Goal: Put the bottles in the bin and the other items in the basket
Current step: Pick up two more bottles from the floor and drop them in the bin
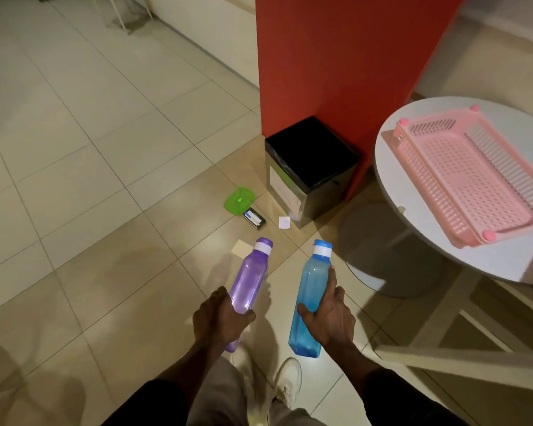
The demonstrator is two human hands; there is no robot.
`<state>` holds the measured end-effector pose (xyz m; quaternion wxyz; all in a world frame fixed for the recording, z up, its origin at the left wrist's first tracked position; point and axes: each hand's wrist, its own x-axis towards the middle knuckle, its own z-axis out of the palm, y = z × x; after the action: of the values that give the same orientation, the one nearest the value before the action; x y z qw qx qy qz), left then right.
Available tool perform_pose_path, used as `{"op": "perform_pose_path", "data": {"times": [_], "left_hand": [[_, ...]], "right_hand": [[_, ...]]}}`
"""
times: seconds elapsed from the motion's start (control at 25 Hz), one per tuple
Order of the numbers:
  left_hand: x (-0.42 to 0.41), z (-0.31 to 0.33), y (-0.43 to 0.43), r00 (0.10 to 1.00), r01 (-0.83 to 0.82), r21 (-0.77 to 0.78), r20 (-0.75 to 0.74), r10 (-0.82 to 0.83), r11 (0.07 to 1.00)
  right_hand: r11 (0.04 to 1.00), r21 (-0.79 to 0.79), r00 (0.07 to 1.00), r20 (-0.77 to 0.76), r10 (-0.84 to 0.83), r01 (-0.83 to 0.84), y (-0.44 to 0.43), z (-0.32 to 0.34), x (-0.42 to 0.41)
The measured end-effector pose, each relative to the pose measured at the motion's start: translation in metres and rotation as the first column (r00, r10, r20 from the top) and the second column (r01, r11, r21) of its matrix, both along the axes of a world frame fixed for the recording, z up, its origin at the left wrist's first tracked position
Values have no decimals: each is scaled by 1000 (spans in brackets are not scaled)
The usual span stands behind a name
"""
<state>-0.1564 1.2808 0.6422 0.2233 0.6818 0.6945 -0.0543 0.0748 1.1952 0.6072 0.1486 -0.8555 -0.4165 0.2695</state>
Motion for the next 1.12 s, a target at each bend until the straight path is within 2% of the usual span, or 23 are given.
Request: {"op": "perform_pose_path", "data": {"times": [0.2, 0.28, 0.36, 0.44, 0.56, 0.76, 0.88, 1.12], "left_hand": [[12, -13, 91, 999, 28, -61, 25, -27, 998], [15, -12, 122, 998, 51, -40, 23, -50, 998], [19, -22, 178, 995, 98, -60, 25, -97, 993], [22, -19, 208, 993, 110, -61, 41, -107, 992], [31, -20, 292, 982, 189, -82, 32, -187, 979], [49, -19, 373, 968, 249, -64, 46, -246, 966], [58, -24, 397, 962, 266, -68, 79, -260, 962], [86, -42, 430, 963, 269, -107, 30, -267, 957]], "right_hand": [[998, 0, 998, -33, -57, 57, 85, -20, 11], [996, -6, 993, -77, -85, 85, 109, -22, 12], [990, -19, 986, -84, -142, 141, 154, -30, 14], [992, -18, 987, -97, -125, 124, 175, -23, 14], [970, -12, 964, -104, -244, 244, 247, -17, 20], [935, 39, 926, -153, -344, 354, 323, -1, 26], [937, 14, 925, -169, -342, 349, 348, 1, 32], [945, -44, 920, -221, -324, 323, 398, -15, 70]]}}
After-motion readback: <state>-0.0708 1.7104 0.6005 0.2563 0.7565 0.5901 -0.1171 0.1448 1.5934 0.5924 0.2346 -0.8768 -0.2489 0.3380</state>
